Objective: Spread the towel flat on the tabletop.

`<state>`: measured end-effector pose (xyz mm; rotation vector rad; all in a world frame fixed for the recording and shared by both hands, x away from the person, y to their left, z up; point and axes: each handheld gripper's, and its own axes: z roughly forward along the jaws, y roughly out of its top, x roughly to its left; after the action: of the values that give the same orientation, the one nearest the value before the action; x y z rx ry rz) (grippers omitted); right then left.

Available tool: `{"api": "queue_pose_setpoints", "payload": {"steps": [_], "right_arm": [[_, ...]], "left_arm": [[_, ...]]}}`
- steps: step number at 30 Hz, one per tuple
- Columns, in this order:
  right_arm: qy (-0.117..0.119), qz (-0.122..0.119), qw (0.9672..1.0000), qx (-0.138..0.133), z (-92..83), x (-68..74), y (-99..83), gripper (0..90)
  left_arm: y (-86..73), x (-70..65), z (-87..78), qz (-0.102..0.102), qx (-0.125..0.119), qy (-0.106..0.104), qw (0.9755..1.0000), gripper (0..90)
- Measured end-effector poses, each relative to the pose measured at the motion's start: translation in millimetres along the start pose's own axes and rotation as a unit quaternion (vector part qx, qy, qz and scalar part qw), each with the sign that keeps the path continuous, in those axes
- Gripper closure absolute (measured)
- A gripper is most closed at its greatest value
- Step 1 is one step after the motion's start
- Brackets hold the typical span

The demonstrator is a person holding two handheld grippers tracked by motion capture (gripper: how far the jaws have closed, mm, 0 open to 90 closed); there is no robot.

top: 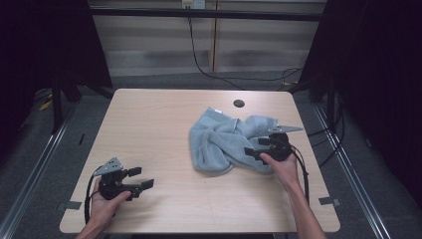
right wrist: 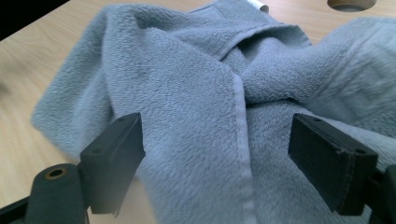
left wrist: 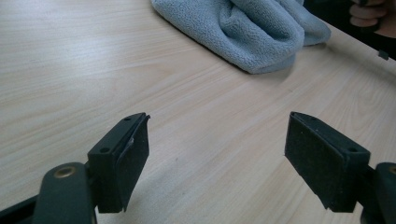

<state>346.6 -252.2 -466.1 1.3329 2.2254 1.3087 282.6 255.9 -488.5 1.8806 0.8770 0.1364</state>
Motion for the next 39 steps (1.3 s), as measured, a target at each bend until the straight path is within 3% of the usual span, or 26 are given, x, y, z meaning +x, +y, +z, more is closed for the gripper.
{"api": "queue_pose_setpoints", "payload": {"steps": [2, 4, 8, 10, 12, 13, 16, 19, 27, 30, 32, 34, 36, 39], "right_arm": [[0.002, 0.001, 1.0, 0.002, 4.8, -2.3, -0.9, 18.1], [-0.003, 0.002, 0.9997, 0.022, 18.6, -8.4, -7.4, 16.7], [-0.012, 0.005, 0.9986, 0.052, 35.3, -12.4, -16.3, 25.6], [-0.03, -0.012, 0.9972, 0.068, 41.6, -9.2, -17.7, 28.1], [-0.031, -0.016, 0.9971, 0.068, 41.6, -7.1, -17.7, 38.0], [-0.03, -0.021, 0.9969, 0.069, 41.6, -5.0, -18.0, 47.1], [-0.009, -0.018, 0.9976, 0.066, 41.6, -1.3, -20.1, 67.5], [-0.001, -0.017, 0.998, 0.061, 42.8, 2.1, -22.0, 74.0], [0.027, -0.053, 0.9963, 0.063, 47.3, 25.5, -26.8, 76.3], [0.039, -0.062, 0.995, 0.068, 46.6, 32.5, -28.6, 76.4], [0.041, -0.065, 0.9947, 0.069, 46.1, 34.6, -29.5, 76.4], [0.049, -0.079, 0.9926, 0.077, 43.9, 46.9, -32.5, 76.4], [0.059, -0.085, 0.9916, 0.077, 42.7, 53.8, -35.8, 76.4], [0.065, -0.098, 0.99, 0.077, 41.5, 64.6, -39.2, 76.7]], "left_arm": [[-0.1, 0.1, -0.4, 0.001, 0.0, 0.001, 1.0, 21.6], [-0.3, 0.8, -0.2, 0.0, 0.001, 0.003, 1.0, 21.6], [-0.7, 1.1, 0.4, 0.0, 0.004, 0.004, 1.0, 21.6], [-0.3, 0.9, -0.5, 0.002, 0.002, 0.004, 1.0, 21.7], [-0.2, 1.3, -0.6, 0.001, 0.002, 0.004, 1.0, 21.6], [-0.2, 1.5, -0.3, 0.001, 0.003, 0.004, 1.0, 21.7], [-0.4, 1.0, 1.1, 0.001, 0.006, 0.004, 1.0, 21.7], [0.0, -0.4, 0.9, 0.006, 0.007, 0.004, 0.9999, 21.7], [1.6, 1.7, 1.7, 0.002, 0.002, 0.007, 1.0, 22.1], [3.5, 1.3, 2.0, 0.011, -0.004, 0.019, 0.9997, 22.9], [7.6, 0.7, 4.3, 0.016, -0.004, 0.009, 0.9998, 23.8], [13.2, -1.1, 8.2, 0.02, -0.004, 0.006, 0.9998, 24.9], [22.7, -5.9, 12.8, 0.019, -0.008, -0.012, 0.9997, 25.6], [35.9, -17.1, 24.2, 0.052, -0.004, -0.023, 0.9984, 27.4]]}}
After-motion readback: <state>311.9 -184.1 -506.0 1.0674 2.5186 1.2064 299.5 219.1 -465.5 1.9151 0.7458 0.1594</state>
